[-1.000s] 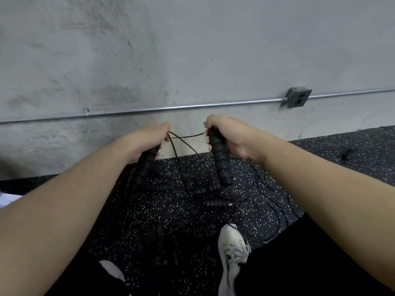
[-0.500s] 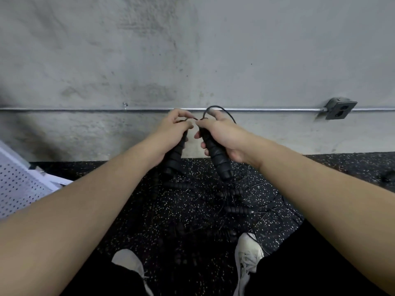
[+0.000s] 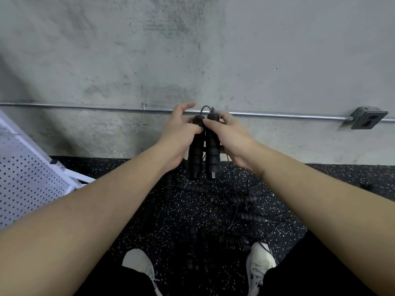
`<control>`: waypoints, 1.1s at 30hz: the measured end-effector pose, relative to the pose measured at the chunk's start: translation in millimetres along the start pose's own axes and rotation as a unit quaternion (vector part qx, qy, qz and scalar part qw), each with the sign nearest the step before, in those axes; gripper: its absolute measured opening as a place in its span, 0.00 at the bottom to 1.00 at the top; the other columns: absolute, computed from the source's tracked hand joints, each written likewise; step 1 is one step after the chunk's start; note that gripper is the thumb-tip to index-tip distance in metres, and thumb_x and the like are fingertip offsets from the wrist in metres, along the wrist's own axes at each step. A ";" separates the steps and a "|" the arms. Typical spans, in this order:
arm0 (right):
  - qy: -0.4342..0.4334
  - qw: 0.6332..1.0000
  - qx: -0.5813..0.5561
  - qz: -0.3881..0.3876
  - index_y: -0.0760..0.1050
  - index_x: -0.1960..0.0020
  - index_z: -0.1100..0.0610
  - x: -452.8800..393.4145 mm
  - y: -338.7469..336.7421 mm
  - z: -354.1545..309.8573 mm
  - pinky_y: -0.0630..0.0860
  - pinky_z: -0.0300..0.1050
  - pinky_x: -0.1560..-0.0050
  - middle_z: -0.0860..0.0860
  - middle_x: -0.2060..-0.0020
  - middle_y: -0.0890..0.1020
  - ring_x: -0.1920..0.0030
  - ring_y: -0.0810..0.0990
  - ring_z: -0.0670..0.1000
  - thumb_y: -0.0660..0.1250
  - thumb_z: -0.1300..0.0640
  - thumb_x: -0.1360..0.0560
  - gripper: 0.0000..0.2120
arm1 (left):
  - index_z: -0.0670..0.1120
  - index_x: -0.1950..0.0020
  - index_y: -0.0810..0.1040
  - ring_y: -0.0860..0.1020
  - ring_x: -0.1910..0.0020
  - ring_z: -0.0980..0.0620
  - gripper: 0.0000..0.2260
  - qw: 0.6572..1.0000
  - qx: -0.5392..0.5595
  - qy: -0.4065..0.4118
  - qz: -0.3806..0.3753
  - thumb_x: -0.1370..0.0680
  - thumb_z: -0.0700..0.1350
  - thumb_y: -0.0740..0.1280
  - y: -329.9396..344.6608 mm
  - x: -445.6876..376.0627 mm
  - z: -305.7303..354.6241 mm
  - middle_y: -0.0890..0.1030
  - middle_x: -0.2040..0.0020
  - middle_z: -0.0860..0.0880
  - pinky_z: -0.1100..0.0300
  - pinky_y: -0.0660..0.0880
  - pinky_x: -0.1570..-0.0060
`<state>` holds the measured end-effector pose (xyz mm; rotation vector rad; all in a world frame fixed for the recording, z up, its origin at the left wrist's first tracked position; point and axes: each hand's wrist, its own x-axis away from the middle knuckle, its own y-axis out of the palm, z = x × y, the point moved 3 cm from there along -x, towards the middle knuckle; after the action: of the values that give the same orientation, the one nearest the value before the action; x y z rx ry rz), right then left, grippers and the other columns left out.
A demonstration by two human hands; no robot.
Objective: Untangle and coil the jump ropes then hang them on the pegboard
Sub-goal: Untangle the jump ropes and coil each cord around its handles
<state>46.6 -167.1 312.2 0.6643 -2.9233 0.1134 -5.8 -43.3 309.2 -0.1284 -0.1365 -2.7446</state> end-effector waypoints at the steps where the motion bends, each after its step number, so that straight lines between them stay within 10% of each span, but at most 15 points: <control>1: 0.001 1.000 -0.009 -0.005 0.74 0.35 0.51 -0.9 1.4 0.2 0.84 0.53 0.52 0.54 0.46 0.84 0.52 0.84 0.53 0.68 0.55 0.20 0.14 | 0.58 0.34 0.71 0.81 0.46 0.48 0.28 1.000 -0.006 0.005 -0.005 0.23 0.28 0.64 0.1 0.1 -0.8 0.83 0.42 0.44 0.53 0.77 0.42; 17: 0.048 0.984 -0.162 -0.048 0.76 0.47 0.57 -16.6 -2.0 0.4 0.83 0.49 0.57 0.54 0.58 0.84 0.61 0.83 0.50 0.68 0.67 0.22 0.07 | 0.63 0.29 0.67 0.76 0.35 0.58 0.28 0.997 -0.048 0.055 -0.029 0.20 0.35 0.66 8.4 -9.3 -1.9 0.66 0.22 0.52 0.59 0.77 0.41; 20: 0.038 0.973 -0.226 -0.030 0.73 0.44 0.57 -19.7 -8.8 -2.1 0.84 0.53 0.53 0.55 0.55 0.84 0.58 0.84 0.53 0.68 0.66 0.21 0.10 | 0.62 0.28 0.66 0.79 0.36 0.52 0.25 0.999 0.005 0.029 -0.034 0.21 0.46 0.71 13.0 -12.6 2.2 0.74 0.28 0.50 0.52 0.78 0.38; 24: 0.021 0.958 -0.282 -0.036 0.72 0.41 0.56 -23.6 -20.8 -9.2 0.83 0.64 0.56 0.56 0.57 0.82 0.60 0.84 0.55 0.68 0.64 0.21 0.10 | 0.54 0.28 0.69 0.84 0.56 0.48 0.19 0.992 0.046 -0.086 -0.085 0.18 0.48 0.68 17.8 -5.7 6.7 0.83 0.46 0.48 0.49 0.82 0.59; 28: 0.004 0.948 -0.317 -0.019 0.71 0.42 0.52 -25.7 -28.2 -7.9 0.81 0.62 0.51 0.55 0.57 0.81 0.59 0.81 0.55 0.67 0.62 0.20 0.10 | 0.44 0.35 0.77 0.85 0.48 0.39 0.14 0.954 0.058 -0.179 -0.234 0.18 0.49 0.65 25.0 11.3 1.0 0.83 0.46 0.41 0.40 0.82 0.46; 33: 0.048 0.978 -0.199 0.049 0.73 0.36 0.54 -28.4 -33.3 3.4 0.82 0.54 0.49 0.55 0.47 0.83 0.49 0.83 0.55 0.68 0.55 0.19 0.12 | 0.44 0.33 0.75 0.82 0.61 0.47 0.12 0.953 0.024 -0.192 -0.232 0.17 0.43 0.63 26.8 9.8 -0.1 0.84 0.49 0.40 0.56 0.79 0.63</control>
<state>86.0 -185.4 305.8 0.4353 -2.7601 -0.4069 -4.5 -71.7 312.3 -0.7007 -0.3821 -3.1415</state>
